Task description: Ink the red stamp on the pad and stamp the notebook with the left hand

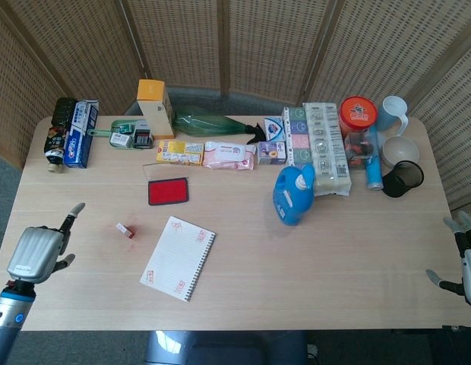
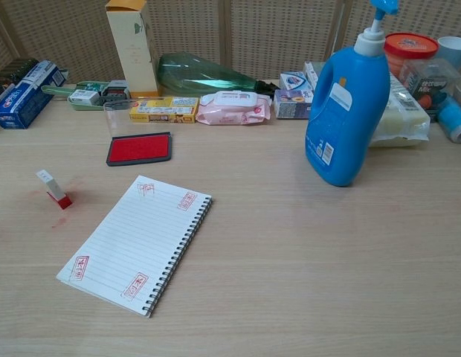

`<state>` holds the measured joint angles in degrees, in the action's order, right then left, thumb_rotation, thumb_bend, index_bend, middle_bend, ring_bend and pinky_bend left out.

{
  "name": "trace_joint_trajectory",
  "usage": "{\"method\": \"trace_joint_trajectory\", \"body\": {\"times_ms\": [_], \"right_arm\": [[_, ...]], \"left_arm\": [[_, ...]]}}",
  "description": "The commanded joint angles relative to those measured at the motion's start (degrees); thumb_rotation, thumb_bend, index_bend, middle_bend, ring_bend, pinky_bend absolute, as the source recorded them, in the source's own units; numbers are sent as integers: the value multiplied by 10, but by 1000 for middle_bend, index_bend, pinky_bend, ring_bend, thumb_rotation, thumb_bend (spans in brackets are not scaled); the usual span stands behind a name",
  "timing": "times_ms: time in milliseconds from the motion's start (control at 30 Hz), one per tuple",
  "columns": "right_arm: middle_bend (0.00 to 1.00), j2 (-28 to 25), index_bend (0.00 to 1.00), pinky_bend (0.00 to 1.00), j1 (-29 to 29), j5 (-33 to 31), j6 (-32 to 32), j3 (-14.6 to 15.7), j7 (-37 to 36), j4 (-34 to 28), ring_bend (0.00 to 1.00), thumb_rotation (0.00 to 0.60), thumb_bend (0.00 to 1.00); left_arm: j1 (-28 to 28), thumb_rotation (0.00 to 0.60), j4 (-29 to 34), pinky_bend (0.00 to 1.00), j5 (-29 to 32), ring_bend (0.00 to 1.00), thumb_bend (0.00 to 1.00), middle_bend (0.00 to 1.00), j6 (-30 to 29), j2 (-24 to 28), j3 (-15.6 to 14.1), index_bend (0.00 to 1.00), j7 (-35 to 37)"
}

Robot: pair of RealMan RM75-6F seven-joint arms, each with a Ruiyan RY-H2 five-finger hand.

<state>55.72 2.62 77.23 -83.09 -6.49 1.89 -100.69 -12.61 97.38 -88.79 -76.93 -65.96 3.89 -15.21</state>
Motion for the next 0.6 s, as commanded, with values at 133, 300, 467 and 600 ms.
{"method": "trace_joint_trajectory", "body": {"times_ms": [133,300,467,600], "right_arm": [[4,7,96,0,7,-7,8,-2,11,4,0,600,0],[4,9,96,0,8,-11,11,-2,15,4,0,600,0],[4,10,96,0,8,-11,11,-1,18,3,0,600,0],[4,11,96,0,10,-16,16,-1,20,4,0,600,0]], "left_arm": [[-42,600,-56,1000,-2,1000,18,1000,44,-36,11,287,1],[-64,600,-89,1000,29,1000,61,1000,80,-64,17,350,-4],[-76,600,-124,1000,51,1000,141,1000,97,-89,20,360,-4],[-87,600,-161,1000,67,1000,205,1000,115,-116,20,365,5]]}}
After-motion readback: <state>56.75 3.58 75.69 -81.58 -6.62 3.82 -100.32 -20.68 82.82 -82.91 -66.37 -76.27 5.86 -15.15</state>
